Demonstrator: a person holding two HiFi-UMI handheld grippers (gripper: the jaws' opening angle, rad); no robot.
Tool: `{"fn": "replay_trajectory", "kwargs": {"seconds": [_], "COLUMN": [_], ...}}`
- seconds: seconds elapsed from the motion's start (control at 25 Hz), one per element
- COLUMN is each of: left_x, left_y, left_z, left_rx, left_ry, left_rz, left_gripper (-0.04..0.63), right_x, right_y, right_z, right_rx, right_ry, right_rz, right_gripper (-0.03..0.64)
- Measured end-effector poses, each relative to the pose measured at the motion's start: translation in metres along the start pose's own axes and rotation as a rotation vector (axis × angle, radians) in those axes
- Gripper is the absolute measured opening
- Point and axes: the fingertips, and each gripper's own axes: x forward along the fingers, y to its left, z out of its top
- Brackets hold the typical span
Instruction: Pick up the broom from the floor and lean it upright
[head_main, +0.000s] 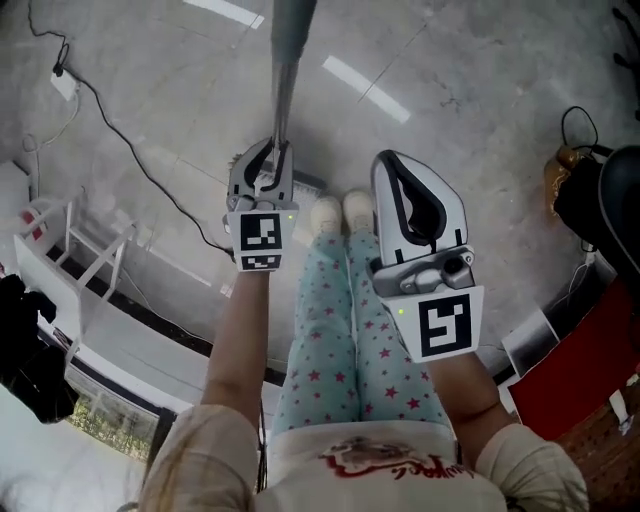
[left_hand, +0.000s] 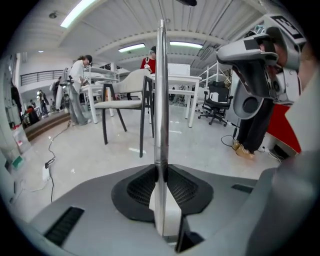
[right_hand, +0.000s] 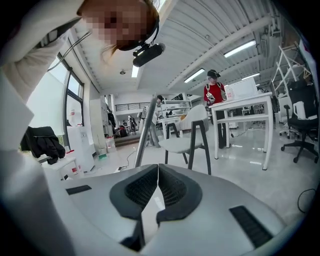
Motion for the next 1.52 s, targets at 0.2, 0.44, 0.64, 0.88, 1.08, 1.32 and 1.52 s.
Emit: {"fn": "replay_trajectory", "kwargs": {"seconds": [0.2,0.44,0.64,0.88,1.08,1.32,1.52], "left_x": [-0.019,-0.056,-0.075,-0.091,-0.069,0.001,0.061], "left_y": [0.018,0.022,0.04,0.066,0.084,0.118,0.144], "left_z": [0.05,0.124,0.182,0.24,0.269,0.285,0.284], "left_rx": [-0.045,-0.06,-0.072,-0.044,-0.041,-0.08,-0.093], "left_ry": [-0.074,-0.129,-0.185,-0.251,-0.284,-0.244,-0.17], "left_rz": [0.038,0.069,0.078,0.092,0.114,0.12,0.12], "left_gripper": [0.086,0.086,0.086,0.086,0.086,0.086,0.086], "right_x": [0.002,-0.007,-0.007,0.0,0.023,0.094,0.168], "right_y": [0.014,0.021,0.029,0.042,0.031,-0.012,-0.053], "right_z": [0.048,0.123,0.177,0.23,0.239,0.236,0.249], "right_rx": [-0.03,-0.067,-0.147,-0.158,-0.127,-0.061,-0.05], "right_ry": [-0.046,-0.089,-0.144,-0.217,-0.233,-0.19,-0.156], "right_rz": [0.021,0.021,0.036,0.022,0.031,0.066,0.105], "right_gripper": [0.028,0.028,0.028,0.028,0.028,0.028,0.028]}}
